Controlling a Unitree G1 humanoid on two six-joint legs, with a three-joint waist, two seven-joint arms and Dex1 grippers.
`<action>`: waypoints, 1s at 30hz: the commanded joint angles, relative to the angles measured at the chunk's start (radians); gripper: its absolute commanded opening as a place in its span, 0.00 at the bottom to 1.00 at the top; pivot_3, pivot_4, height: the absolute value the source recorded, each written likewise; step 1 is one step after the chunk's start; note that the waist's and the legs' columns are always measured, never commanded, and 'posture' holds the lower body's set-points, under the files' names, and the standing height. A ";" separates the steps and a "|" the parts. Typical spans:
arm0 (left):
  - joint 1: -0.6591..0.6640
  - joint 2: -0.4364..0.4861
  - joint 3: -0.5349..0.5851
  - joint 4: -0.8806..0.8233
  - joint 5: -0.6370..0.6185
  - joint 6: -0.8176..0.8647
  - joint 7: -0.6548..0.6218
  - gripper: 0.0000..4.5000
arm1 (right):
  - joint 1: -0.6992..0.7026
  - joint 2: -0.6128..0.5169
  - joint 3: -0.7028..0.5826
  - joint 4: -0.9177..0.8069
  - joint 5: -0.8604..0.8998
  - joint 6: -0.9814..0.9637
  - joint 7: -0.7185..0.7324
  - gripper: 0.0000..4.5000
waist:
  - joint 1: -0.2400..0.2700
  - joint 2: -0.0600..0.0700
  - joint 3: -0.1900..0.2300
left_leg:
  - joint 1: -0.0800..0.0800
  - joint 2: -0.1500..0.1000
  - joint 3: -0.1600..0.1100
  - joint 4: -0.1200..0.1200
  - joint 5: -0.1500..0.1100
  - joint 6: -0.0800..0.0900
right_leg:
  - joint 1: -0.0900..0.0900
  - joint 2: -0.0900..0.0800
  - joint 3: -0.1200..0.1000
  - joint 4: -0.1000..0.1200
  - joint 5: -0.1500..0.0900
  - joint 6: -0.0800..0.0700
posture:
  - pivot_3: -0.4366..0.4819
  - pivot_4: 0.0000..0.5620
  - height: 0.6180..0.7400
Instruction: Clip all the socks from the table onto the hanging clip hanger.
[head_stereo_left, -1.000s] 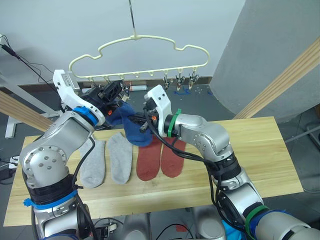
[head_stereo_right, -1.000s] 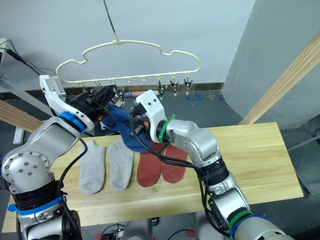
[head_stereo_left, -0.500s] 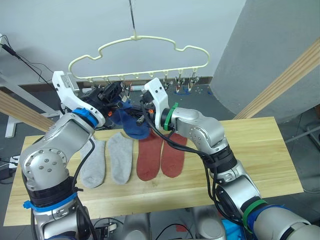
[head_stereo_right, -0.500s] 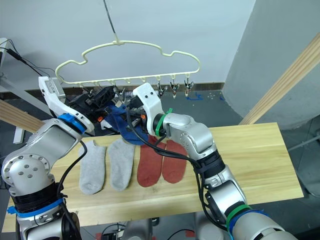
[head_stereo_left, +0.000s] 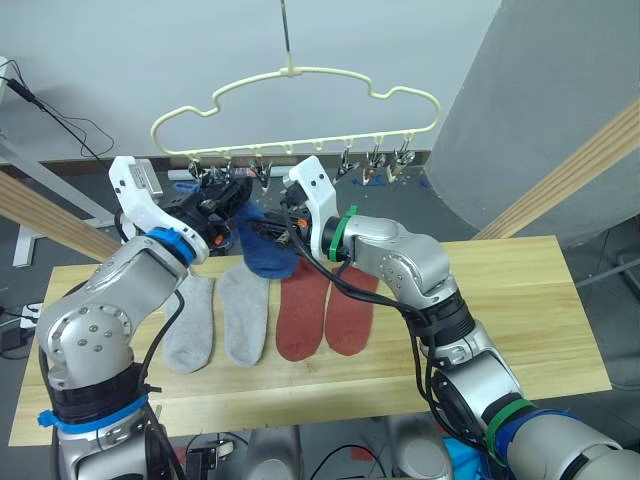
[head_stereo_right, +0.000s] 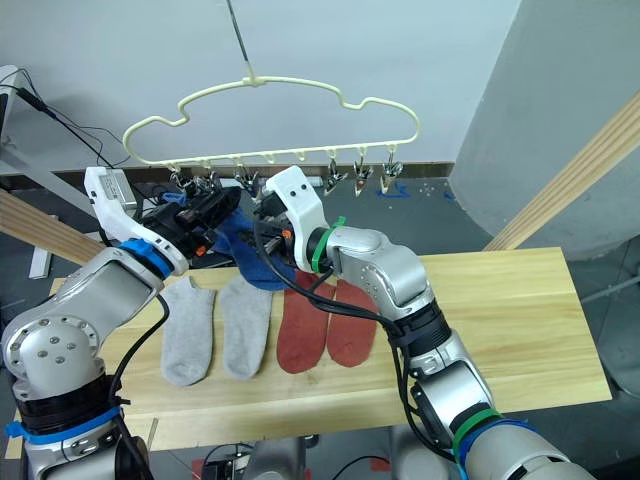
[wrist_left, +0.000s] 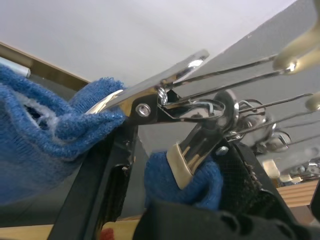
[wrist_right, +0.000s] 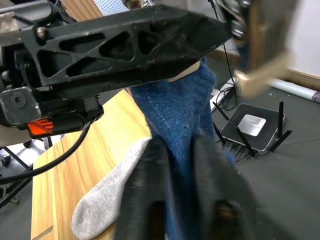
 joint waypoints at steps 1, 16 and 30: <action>0.031 0.041 -0.020 -0.094 0.019 -0.016 -0.053 0.56 | 0.009 0.004 0.004 -0.057 0.008 0.009 0.007 0.46 | 0.001 0.000 0.000 | 0.000 0.000 0.000 0.000 0.000 0.000 | 0.000 0.000 0.000 0.000 0.000 0.000 | 0.37 0.70 1.00; 0.232 0.113 -0.137 -0.274 0.410 -0.251 -0.223 0.56 | 0.167 -0.167 0.011 -0.338 0.062 0.175 0.052 0.76 | 0.005 -0.001 -0.001 | 0.000 -0.001 0.000 0.000 0.000 0.000 | 0.000 0.001 -0.001 0.001 0.000 0.000 | 0.40 0.59 1.00; 0.346 -0.040 -0.248 -0.271 0.661 -0.513 -0.301 0.56 | 0.438 -0.562 -0.251 -0.749 0.303 0.227 0.213 0.76 | 0.015 -0.003 -0.009 | -0.001 -0.003 0.001 0.002 0.001 0.002 | 0.001 0.004 -0.004 0.002 0.002 -0.003 | 0.33 0.54 1.00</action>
